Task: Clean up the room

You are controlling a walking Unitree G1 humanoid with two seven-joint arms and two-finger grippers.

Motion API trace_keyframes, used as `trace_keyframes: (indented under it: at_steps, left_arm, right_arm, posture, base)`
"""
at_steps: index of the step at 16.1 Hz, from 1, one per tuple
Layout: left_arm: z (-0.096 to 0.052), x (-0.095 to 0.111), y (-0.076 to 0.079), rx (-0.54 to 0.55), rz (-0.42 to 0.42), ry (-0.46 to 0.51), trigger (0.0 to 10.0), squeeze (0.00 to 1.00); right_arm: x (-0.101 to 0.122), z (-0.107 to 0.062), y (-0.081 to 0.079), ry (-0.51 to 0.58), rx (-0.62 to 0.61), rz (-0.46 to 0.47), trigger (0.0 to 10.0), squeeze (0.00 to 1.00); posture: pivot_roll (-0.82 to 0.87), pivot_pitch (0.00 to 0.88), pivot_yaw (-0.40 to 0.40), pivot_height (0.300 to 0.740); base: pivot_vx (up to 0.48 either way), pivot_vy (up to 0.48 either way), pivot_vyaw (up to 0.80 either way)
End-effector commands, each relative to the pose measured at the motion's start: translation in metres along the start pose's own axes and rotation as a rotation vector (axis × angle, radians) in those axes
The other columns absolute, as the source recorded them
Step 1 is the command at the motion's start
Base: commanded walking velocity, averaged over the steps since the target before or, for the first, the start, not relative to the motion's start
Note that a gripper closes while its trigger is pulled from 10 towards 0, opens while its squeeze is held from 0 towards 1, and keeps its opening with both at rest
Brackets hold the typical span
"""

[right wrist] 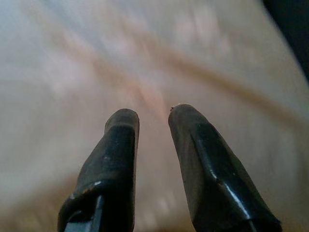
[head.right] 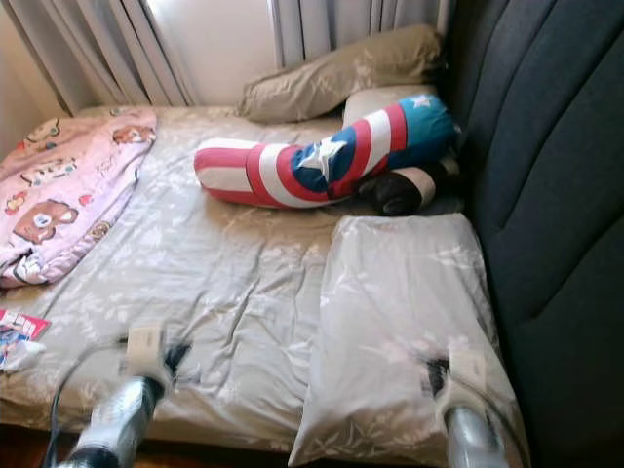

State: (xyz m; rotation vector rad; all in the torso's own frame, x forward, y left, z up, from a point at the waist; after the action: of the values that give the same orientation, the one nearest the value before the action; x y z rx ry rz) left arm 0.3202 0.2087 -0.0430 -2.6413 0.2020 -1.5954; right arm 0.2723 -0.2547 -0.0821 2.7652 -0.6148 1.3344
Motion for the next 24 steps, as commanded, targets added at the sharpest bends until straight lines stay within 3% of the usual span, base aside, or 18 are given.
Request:
trace_keyframes:
  at_steps: [1,3,7,9,15,22,24]
  left_arm:
    - [-0.007,-0.024,-0.006,0.018,0.036,-0.092,10.0,0.00]
    - [-0.017,-0.056,0.001,0.012,0.051,-0.208,10.0,0.00]
    - [-0.032,-0.090,0.006,0.034,0.033,-0.334,10.0,0.00]
    - [-0.034,-0.095,0.009,0.034,0.030,-0.352,10.0,0.00]
    - [-0.040,-0.104,0.008,0.057,0.013,-0.381,10.0,0.00]
    - [-0.049,-0.118,0.007,0.047,0.024,-0.425,10.0,0.00]
    - [-0.052,-0.122,0.008,0.045,0.024,-0.438,10.0,0.00]
  right_arm:
    - [-0.010,-0.002,0.008,-0.036,-0.034,0.006,10.0,0.00]
    - [-0.039,-0.011,0.025,-0.118,-0.097,0.026,10.0,0.00]
    - [-0.066,-0.018,0.015,-0.199,-0.067,-0.005,10.0,0.00]
    - [-0.070,-0.019,0.013,-0.222,-0.063,-0.017,10.0,0.00]
    - [-0.097,-0.032,0.032,-0.334,-0.118,-0.068,10.0,0.00]
    - [-0.102,-0.032,0.022,-0.346,-0.083,-0.055,10.0,0.00]
    - [-0.104,-0.034,0.027,-0.355,-0.088,-0.053,10.0,0.00]
  posture:
    - [-0.05,0.000,0.047,0.740]
    - [-0.04,0.000,0.049,0.740]
    - [-0.05,0.000,0.052,0.740]
    - [-0.05,0.000,0.050,0.740]
    - [-0.06,0.000,0.051,0.740]
    - [-0.05,0.000,0.048,0.740]
    - [-0.05,0.000,0.048,0.740]
  base:
    - [0.000,0.000,0.00]
    - [0.000,0.000,0.00]
    - [0.000,0.000,0.00]
    - [0.000,0.000,0.00]
    - [0.000,0.000,0.00]
    - [0.000,0.048,0.00]
    - [0.000,0.339,0.00]
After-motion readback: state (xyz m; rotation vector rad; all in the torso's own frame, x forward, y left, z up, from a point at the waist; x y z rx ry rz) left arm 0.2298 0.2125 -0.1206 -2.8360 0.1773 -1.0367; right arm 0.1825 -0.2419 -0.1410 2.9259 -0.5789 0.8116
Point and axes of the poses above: a point about 5 cm out from each wrist's last joint towards the gripper, its own z axis pointing out of the wrist towards the gripper, its own x axis along the axis of the wrist's last joint, y = z × x, the point moved 6 cm from there along z, pointing out of the wrist towards the gripper, and after that the axes turned 12 degrees about z, right-handed, at the moved point
